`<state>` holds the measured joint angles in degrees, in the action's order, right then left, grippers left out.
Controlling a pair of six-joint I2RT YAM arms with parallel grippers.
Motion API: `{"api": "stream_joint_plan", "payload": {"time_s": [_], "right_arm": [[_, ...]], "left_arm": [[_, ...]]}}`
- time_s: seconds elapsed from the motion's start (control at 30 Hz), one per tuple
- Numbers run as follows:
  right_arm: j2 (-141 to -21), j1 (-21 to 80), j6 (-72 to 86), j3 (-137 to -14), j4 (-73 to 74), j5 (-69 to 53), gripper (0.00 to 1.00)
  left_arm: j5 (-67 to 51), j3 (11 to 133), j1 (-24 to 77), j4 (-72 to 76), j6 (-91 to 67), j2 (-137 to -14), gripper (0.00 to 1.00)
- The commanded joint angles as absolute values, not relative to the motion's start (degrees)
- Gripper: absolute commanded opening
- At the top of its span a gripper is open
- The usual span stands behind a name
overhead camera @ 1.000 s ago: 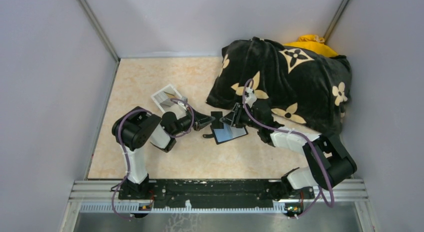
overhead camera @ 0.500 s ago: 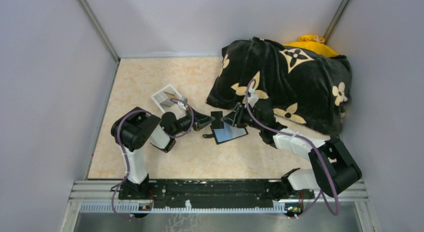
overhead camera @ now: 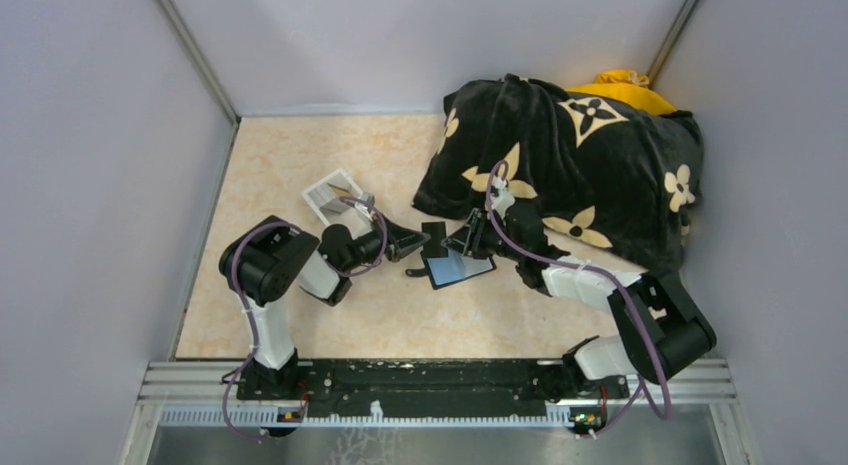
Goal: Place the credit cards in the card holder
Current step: Pick up the credit card from the storage box.
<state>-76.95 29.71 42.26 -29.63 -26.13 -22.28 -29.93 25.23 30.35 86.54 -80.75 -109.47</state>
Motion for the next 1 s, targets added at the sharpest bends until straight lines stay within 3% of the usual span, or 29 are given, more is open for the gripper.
{"api": "stream_joint_plan", "payload": {"time_s": [0.0, 0.27, 0.43, 0.47, 0.6, 0.67, 0.8, 0.97], "right_arm": [[-78.98, 29.44, 43.46, -30.03, -32.23, -23.79, 0.33], [-81.67, 29.44, 47.14, -30.01, -37.5, -26.81, 0.26], [-82.88, 29.4, 49.61, -29.71, -39.98, -28.29, 0.0], [-82.54, 29.32, 49.61, -29.71, -39.59, -28.42, 0.0], [-79.96, 28.24, 49.02, -29.99, -36.03, -28.39, 0.0], [-78.27, 27.26, 47.75, -30.62, -31.78, -28.26, 0.0], [-75.71, 25.63, 42.22, -34.58, -19.93, -27.44, 0.0], [-75.83, 24.49, 36.61, -38.09, -9.57, -25.79, 0.0]], "left_arm": [[-31.5, 26.31, 30.97, 102.48, -80.48, -109.07, 0.0], [-31.76, 28.36, 32.55, 102.5, -81.06, -111.27, 0.0], [-31.83, 28.34, 32.7, 102.44, -81.25, -111.86, 0.0], [-31.3, 27.94, 32.57, 102.29, -81.24, -111.83, 0.0], [-29.89, 26.21, 31.9, 100.65, -80.2, -111.94, 0.27], [-29.56, 25.36, 31.38, 100.1, -79.64, -111.89, 0.34], [-29.0, 23.38, 30.59, 96.74, -77.28, -110.73, 0.4], [-28.56, 22.75, 30.5, 86.21, -72.28, -106.81, 0.39]]}}
